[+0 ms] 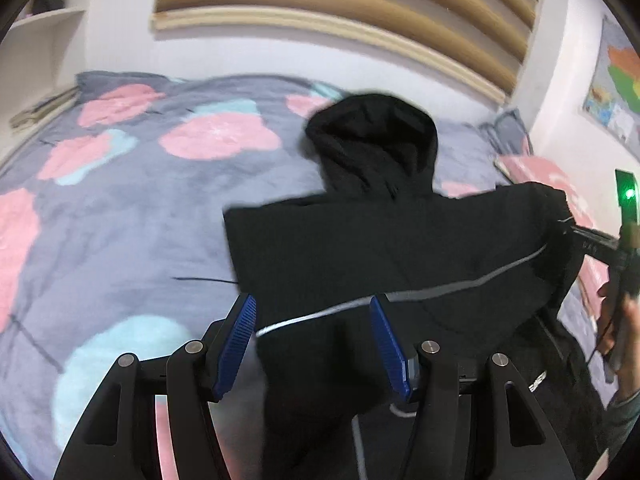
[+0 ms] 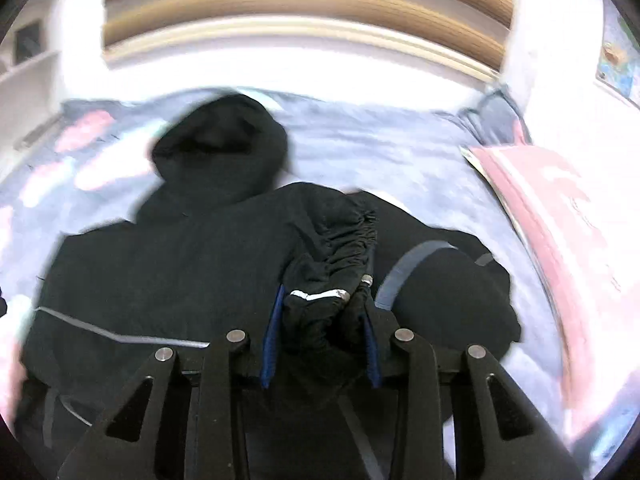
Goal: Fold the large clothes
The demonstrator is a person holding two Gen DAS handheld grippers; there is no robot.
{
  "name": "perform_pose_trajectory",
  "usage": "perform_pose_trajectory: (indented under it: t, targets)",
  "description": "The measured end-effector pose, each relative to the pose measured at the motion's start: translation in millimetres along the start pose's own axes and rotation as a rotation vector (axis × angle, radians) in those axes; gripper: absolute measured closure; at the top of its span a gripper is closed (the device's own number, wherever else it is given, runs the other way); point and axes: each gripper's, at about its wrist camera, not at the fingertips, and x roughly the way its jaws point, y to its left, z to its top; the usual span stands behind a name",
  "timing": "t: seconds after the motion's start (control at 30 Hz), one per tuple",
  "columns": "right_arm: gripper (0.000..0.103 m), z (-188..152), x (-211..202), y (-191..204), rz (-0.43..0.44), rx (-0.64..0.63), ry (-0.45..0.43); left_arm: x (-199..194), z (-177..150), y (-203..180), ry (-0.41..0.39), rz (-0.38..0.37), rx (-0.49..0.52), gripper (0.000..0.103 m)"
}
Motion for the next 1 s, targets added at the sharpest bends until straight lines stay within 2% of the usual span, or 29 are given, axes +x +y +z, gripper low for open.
perform_pose_trajectory:
  t: [0.1, 0.17, 0.23, 0.3, 0.33, 0.37, 0.43, 0.5, 0.53, 0.6, 0.67, 0.7, 0.77, 0.83, 0.9, 1.0]
  targets:
    - [0.064, -20.6, 44.0, -1.9, -0.028, -0.046, 0.092, 37.6, -11.2, -8.6, 0.076, 0.021, -0.015, 0.042]
    - [0.064, -36.5, 73.7, -1.3, -0.065, -0.073, 0.138, 62.8, -23.1, -7.3, 0.126, 0.089, -0.019, 0.043]
    - [0.063, -51.7, 97.2, -6.4, -0.06, -0.049, 0.171, 75.3, -34.1, -4.1, 0.123, 0.146, -0.012, 0.042]
    - [0.06, -57.3, 94.5, -12.8, -0.053, -0.02, 0.138, 75.7, -39.8, 7.6, 0.1, 0.129, -0.062, 0.027]
    - [0.059, -57.1, 92.8, -12.9, -0.056, -0.021, 0.138, 78.8, -42.7, 17.3, 0.112, 0.106, -0.115, 0.025]
    - [0.058, -55.4, 87.7, -12.1, -0.061, -0.03, 0.141, 81.9, -47.5, 30.4, 0.114, 0.046, -0.187, 0.024]
    - [0.058, -51.6, 71.3, -12.4, -0.048, -0.036, 0.128, 80.5, -54.4, 47.5, 0.085, -0.025, -0.269, 0.024]
    - [0.055, -47.3, 45.5, -10.8, -0.01, -0.024, 0.065, 73.7, -58.4, 49.7, 0.05, -0.042, -0.278, 0.024]
    - [0.042, -45.0, 23.6, -8.9, 0.034, -0.017, 0.007, 70.4, -60.0, 47.5, 0.033, -0.026, -0.268, 0.024]
    - [0.026, -44.3, -3.6, 2.0, 0.068, -0.03, -0.065, 60.3, -58.9, 39.7, -0.011, 0.015, -0.237, 0.026]
    - [0.025, -44.3, -20.7, 18.9, 0.043, -0.086, -0.105, 34.7, -52.6, 27.6, -0.103, 0.07, -0.181, 0.026]
    - [0.025, -43.9, -23.2, 25.6, 0.056, -0.104, -0.104, 18.9, -47.8, 20.4, -0.149, 0.068, -0.152, 0.026]
    - [0.026, -46.2, -19.0, 30.5, 0.108, -0.115, -0.088, -1.9, -38.5, 2.9, -0.189, 0.049, -0.098, 0.026]
    - [0.026, -47.0, -5.9, 33.0, 0.123, -0.103, -0.043, -4.4, -27.5, -21.5, -0.15, 0.022, -0.014, 0.026]
    - [0.026, -56.2, 11.3, 34.2, 0.13, -0.085, 0.026, 18.4, -25.5, -50.0, -0.04, -0.018, 0.073, 0.026]
    - [0.026, -78.2, 47.8, 32.4, 0.089, -0.101, 0.167, 62.1, -44.9, -62.8, 0.083, 0.027, 0.108, 0.026]
